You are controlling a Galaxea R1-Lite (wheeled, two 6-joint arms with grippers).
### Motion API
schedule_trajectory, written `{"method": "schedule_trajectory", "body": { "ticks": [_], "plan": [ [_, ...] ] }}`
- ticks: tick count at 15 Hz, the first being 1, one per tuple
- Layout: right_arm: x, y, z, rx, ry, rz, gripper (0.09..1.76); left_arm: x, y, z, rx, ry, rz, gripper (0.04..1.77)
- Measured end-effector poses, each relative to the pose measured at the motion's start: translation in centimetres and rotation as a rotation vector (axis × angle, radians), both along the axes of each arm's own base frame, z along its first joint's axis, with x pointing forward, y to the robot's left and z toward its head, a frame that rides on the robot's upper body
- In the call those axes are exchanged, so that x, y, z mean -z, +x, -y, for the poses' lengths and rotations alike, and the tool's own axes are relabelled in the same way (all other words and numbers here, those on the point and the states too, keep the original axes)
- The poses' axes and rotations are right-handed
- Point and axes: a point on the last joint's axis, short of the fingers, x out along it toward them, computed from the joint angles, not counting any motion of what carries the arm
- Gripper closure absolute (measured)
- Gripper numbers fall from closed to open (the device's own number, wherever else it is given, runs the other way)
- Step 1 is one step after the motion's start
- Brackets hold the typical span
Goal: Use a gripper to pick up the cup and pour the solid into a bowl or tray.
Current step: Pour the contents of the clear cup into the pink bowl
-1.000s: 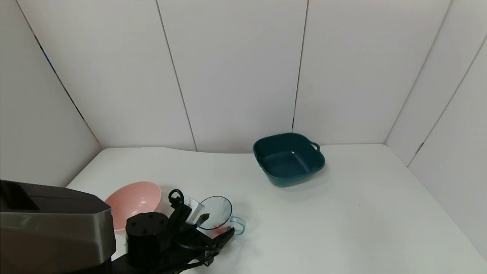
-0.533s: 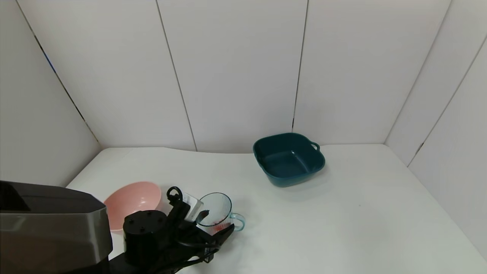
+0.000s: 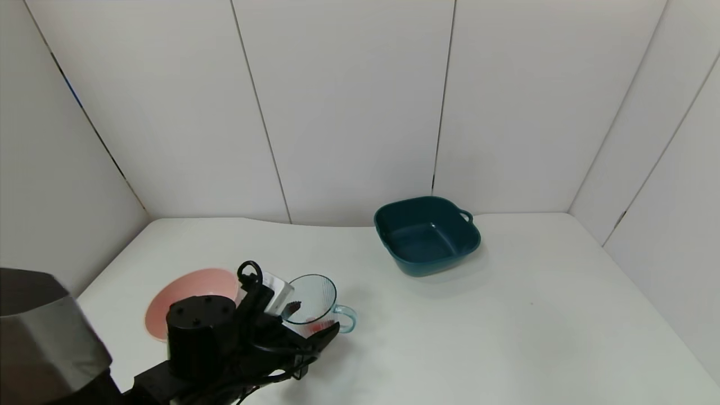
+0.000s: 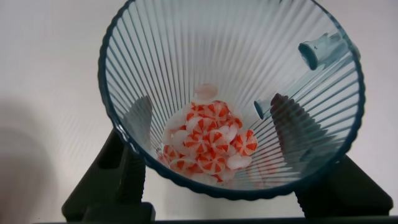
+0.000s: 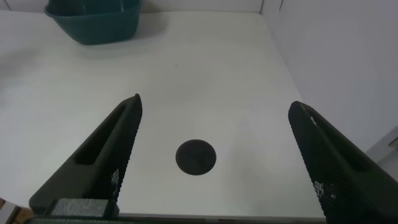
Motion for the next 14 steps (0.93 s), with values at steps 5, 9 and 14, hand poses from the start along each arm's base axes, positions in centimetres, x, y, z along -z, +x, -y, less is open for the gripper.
{"method": "schedule_trajectory", "body": {
  "ticks": [5,9,14],
  "plan": [
    [0.0,0.0,0.0,0.000,0.000,0.000,0.14,-6.6,0.9,-1.7,-0.072,0.042,-0.065,0.51],
    [0.0,0.0,0.0,0.001,0.000,0.001,0.14,-12.3,1.4,-4.5,-0.170,0.037,0.045,0.52],
    [0.0,0.0,0.0,0.000,0.000,0.001,0.14,-13.5,1.7,-8.1,-0.316,0.119,0.111,0.52]
  ]
}}
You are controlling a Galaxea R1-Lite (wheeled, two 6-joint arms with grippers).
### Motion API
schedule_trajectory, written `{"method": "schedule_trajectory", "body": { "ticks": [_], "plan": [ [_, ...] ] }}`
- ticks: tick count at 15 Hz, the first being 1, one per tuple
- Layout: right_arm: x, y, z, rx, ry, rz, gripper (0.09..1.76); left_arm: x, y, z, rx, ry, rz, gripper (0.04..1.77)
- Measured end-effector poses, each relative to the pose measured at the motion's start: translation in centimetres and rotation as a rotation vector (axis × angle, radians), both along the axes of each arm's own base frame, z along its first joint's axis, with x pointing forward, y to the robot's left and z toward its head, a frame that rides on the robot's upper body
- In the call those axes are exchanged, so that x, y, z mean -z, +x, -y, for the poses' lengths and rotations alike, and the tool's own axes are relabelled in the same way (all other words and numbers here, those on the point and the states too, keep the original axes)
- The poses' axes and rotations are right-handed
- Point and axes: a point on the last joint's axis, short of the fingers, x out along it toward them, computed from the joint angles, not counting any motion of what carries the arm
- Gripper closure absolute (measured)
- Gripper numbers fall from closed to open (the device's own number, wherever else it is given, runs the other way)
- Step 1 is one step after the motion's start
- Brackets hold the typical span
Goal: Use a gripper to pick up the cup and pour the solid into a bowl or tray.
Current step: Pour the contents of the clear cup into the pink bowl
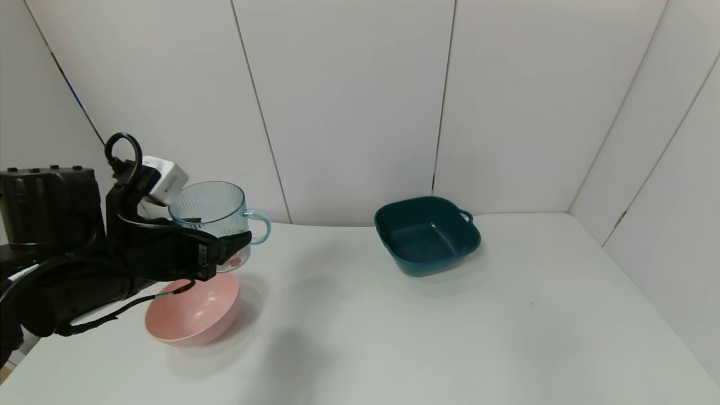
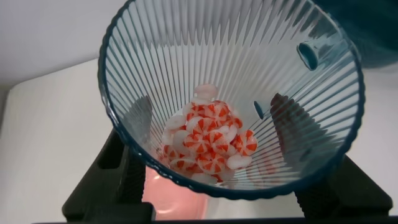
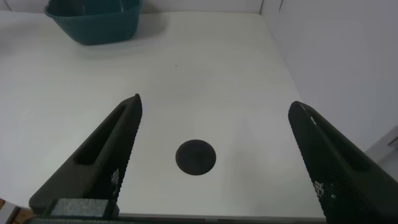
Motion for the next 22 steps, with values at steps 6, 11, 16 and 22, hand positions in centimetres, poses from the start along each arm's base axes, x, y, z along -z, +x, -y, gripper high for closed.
{"method": "schedule_trajectory", "body": {
  "ticks": [6,11,16,22],
  "plan": [
    [0.0,0.0,0.0,0.000,0.000,0.000,0.14,0.3,-0.1,-5.6,-0.205,0.075,-0.008,0.52],
    [0.0,0.0,0.0,0.000,0.000,-0.001,0.14,1.3,-1.3,-10.4,-0.352,0.205,-0.061,0.52],
    [0.0,0.0,0.0,0.000,0.000,-0.001,0.14,1.9,-1.9,-11.4,-0.349,0.334,-0.123,0.52],
    [0.0,0.0,0.0,0.001,0.000,-0.001,0.14,2.0,-2.2,-11.4,-0.294,0.509,-0.181,0.52]
  ]
}}
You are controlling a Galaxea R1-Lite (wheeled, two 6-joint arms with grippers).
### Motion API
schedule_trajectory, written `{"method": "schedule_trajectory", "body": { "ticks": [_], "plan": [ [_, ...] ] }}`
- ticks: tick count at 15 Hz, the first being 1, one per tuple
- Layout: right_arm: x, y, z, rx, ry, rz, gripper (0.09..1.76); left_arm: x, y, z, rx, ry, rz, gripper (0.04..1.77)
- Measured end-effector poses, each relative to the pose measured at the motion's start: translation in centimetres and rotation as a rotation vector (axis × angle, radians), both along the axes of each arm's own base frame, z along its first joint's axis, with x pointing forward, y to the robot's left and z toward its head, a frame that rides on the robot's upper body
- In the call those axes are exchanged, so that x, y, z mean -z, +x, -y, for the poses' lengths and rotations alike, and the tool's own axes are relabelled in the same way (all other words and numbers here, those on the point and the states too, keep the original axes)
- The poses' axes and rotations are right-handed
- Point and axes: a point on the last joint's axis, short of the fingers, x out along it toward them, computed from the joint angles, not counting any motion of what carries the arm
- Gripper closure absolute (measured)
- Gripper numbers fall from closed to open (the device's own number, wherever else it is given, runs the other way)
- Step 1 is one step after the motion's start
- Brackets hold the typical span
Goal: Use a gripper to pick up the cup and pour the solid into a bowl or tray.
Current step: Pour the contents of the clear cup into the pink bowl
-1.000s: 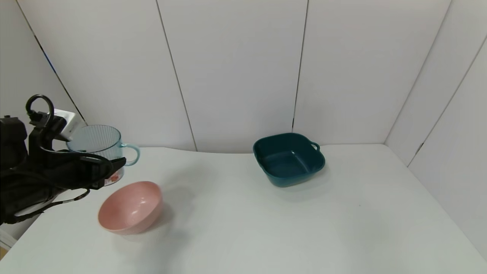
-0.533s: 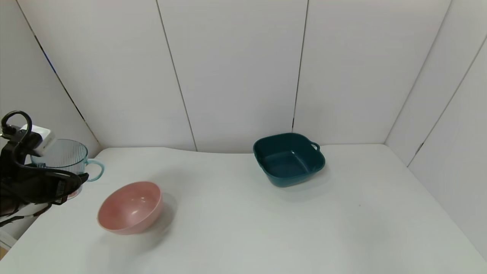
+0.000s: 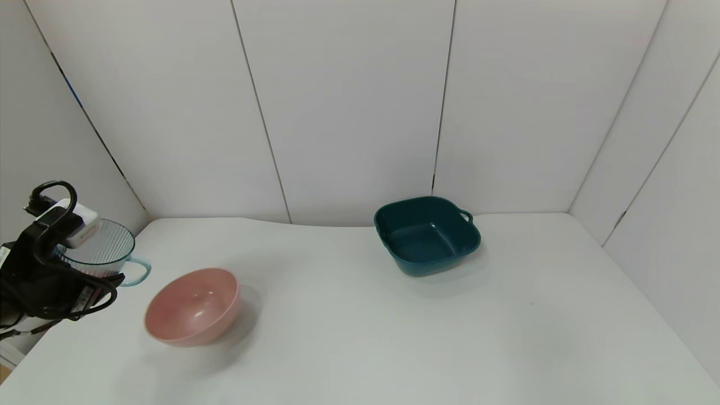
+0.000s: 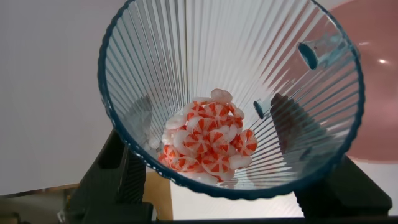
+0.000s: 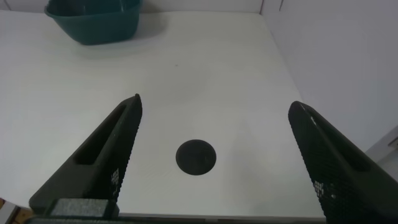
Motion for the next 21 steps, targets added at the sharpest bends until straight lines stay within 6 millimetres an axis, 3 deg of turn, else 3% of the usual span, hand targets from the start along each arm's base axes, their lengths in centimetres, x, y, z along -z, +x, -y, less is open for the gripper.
{"method": "schedule_trajectory", "body": {
  "ticks": [7,12,21],
  "plan": [
    [0.0,0.0,0.0,0.000,-0.002,0.000,0.14,0.6,0.8,-0.2,-0.004,0.222,-0.141,0.52],
    [0.0,0.0,0.0,0.000,-0.002,0.000,0.14,1.2,1.5,0.7,0.020,0.356,-0.227,0.52],
    [0.0,0.0,0.0,-0.001,-0.002,0.000,0.14,1.5,1.9,1.0,0.083,0.516,-0.327,0.52]
  ]
}}
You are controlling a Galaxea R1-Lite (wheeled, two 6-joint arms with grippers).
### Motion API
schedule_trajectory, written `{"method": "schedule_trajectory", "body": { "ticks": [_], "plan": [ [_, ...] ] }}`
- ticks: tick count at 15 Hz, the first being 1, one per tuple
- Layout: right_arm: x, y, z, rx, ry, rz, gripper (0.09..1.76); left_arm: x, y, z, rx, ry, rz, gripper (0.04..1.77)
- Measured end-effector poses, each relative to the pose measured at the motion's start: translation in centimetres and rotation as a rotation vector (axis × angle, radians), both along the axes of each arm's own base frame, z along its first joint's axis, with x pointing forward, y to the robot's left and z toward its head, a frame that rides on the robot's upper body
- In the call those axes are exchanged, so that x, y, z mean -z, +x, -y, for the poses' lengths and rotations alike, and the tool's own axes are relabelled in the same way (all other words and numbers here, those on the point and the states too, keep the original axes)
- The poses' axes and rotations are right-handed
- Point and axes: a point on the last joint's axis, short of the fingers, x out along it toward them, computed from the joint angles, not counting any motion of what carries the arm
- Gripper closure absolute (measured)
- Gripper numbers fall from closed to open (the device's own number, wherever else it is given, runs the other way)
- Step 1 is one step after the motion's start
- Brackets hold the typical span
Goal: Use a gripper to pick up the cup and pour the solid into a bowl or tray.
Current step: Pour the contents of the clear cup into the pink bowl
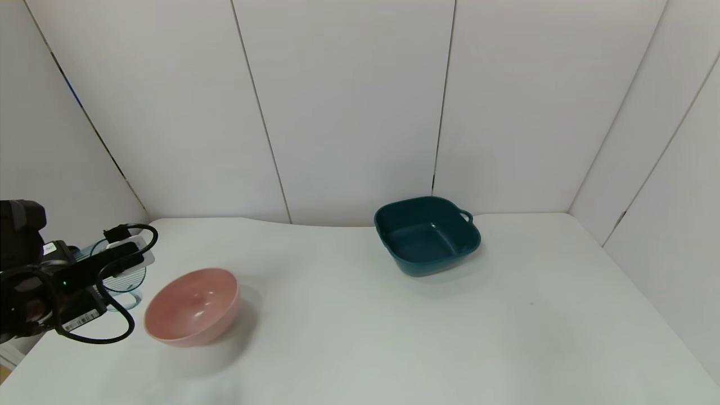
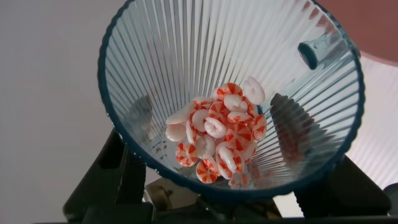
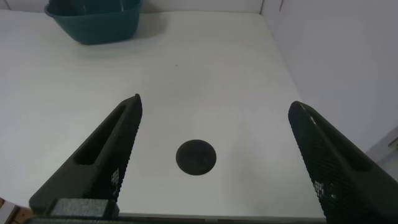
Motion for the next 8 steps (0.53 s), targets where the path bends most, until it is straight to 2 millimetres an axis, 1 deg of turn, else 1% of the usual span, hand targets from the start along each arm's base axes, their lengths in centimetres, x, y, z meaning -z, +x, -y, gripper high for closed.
{"method": "schedule_trajectory", "body": {
  "ticks": [3,8],
  "plan": [
    [0.0,0.0,0.0,0.000,0.000,0.000,0.14,0.6,0.1,0.4,-0.011,0.040,-0.040,0.52],
    [0.0,0.0,0.0,0.000,0.000,0.000,0.14,1.4,0.7,1.1,-0.018,0.097,-0.093,0.52]
  ]
}}
